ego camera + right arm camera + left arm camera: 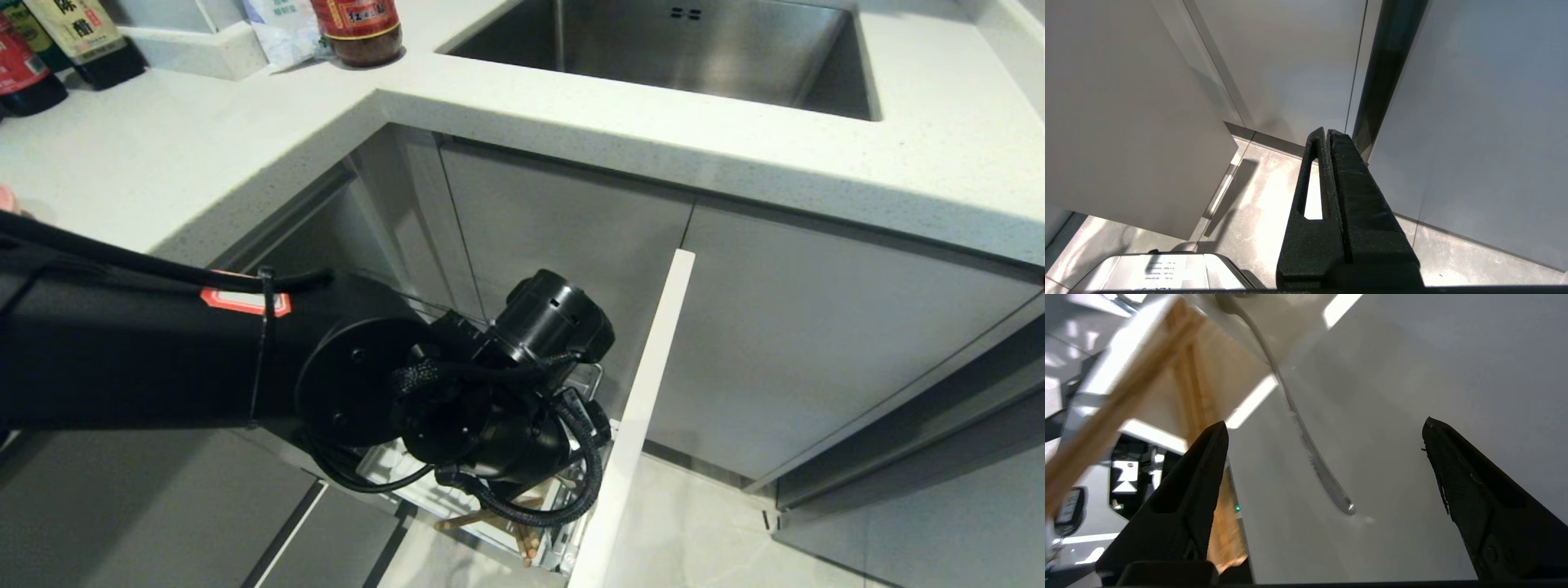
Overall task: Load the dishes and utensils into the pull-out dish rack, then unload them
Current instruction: Take the fork out of the cupboard
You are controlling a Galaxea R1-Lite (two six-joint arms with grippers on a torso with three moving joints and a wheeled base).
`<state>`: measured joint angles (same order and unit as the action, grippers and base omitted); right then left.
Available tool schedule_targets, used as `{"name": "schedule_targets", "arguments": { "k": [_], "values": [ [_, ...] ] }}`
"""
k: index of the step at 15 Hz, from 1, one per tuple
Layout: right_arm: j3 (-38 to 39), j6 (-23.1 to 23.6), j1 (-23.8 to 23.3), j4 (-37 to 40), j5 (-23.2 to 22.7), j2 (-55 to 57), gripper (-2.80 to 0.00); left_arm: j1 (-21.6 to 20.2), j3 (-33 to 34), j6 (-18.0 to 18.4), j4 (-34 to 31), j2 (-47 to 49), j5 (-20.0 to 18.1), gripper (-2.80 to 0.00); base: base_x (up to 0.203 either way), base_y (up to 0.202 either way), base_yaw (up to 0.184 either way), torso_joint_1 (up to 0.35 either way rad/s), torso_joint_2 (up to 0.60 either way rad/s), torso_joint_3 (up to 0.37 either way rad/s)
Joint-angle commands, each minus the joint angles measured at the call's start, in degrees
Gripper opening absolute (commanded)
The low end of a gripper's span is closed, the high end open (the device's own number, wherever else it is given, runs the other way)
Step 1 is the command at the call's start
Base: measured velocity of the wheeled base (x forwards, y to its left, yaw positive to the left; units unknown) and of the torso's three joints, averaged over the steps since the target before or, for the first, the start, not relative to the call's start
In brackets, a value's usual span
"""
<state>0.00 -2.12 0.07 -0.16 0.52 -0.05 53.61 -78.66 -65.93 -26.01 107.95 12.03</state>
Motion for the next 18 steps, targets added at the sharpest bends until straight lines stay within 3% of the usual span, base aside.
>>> {"name": "schedule_targets", "arguments": {
  "k": [1,18],
  "values": [
    [0.0,0.0,0.0,0.0,0.0,0.0,-2.8,0.2,1.0,-0.4,1.9,1.3,0.0,0.0,0.0,0.0,0.0,0.0,0.0,0.0],
    [0.0,-0.1,0.0,0.0,0.0,0.0,-2.8,-0.5,1.8,-0.5,4.9,4.2,-1.5,0.0,0.0,0.0,0.0,0.0,0.0,0.0]
  ]
}}
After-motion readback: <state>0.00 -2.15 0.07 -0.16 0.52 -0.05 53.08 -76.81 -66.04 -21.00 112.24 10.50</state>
